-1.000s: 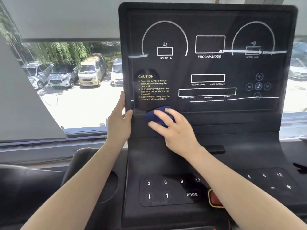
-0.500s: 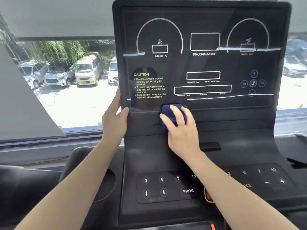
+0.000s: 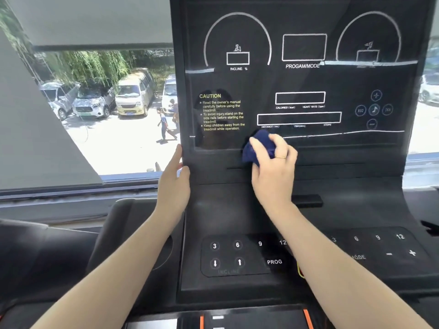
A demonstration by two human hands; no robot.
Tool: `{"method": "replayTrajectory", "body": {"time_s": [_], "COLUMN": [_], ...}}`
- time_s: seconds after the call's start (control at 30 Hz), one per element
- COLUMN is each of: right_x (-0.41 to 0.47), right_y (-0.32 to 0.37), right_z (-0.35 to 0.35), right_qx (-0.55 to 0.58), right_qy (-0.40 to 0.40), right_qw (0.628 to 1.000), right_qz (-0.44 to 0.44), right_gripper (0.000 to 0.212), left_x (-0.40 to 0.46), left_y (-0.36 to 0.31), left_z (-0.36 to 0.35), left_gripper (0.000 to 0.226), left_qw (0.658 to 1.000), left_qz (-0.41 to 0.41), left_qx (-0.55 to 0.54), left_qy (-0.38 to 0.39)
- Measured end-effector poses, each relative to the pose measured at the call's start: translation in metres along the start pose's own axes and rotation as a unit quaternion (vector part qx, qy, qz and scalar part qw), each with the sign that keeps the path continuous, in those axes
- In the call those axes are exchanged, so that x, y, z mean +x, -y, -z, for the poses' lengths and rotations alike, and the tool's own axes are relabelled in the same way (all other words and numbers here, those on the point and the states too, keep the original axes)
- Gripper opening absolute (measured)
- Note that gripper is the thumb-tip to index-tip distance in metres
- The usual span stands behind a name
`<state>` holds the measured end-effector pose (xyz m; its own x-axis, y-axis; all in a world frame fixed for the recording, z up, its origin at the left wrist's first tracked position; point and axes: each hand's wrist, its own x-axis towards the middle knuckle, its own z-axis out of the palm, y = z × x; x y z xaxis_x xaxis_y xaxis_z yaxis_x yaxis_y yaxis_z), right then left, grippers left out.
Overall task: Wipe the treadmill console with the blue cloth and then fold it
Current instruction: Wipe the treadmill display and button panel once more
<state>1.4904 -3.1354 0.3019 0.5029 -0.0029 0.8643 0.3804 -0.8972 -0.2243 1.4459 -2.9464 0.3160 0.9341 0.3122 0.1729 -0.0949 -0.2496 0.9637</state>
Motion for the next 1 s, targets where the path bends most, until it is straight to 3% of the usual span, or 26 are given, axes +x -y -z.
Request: {"method": "replayTrajectory", "body": {"time_s": [0.2,0.27,0.37,0.43,0.7,1.0], "right_x": [-0.016,-0.03,-0.049,-0.053,-0.037,-0.035], "right_y": [0.069,0.076,0.061,0.038,-0.052,-0.118], "right_z": [-0.022,-0.024,-0.017,-0.008,0.028,0.058], "right_qx": [0.037,0.024,0.017,0.011,-0.03,-0.019], "right_qy": [0.078,0.105,0.136,0.138,0.123,0.143], "right_qw": [0.987,0.975,0.962,0.958,0.96,0.974], "right_qz": [0.135,0.196,0.238,0.252,0.249,0.174], "right_gripper": [0.048,0.041,0.051,0.046,0.043,0.035], "left_x": [0.0,0.0,-0.006,-0.01,-0.021,-0.032], "left_y": [0.001,-0.001,-0.005,-0.006,0.0,-0.012], "left_z": [-0.003,-0.004,-0.011,-0.019,-0.054,-0.082], "left_gripper": [0.045,0.043,0.046,0.051,0.074,0.106], "left_qw": [0.997,0.997,0.999,0.999,0.976,0.968], "left_qz": [0.014,0.02,-0.001,-0.022,-0.045,-0.002], "left_qx": [-0.071,-0.08,-0.036,0.02,0.197,0.211], "left_qy": [0.001,-0.006,-0.011,-0.026,-0.086,-0.138]}}
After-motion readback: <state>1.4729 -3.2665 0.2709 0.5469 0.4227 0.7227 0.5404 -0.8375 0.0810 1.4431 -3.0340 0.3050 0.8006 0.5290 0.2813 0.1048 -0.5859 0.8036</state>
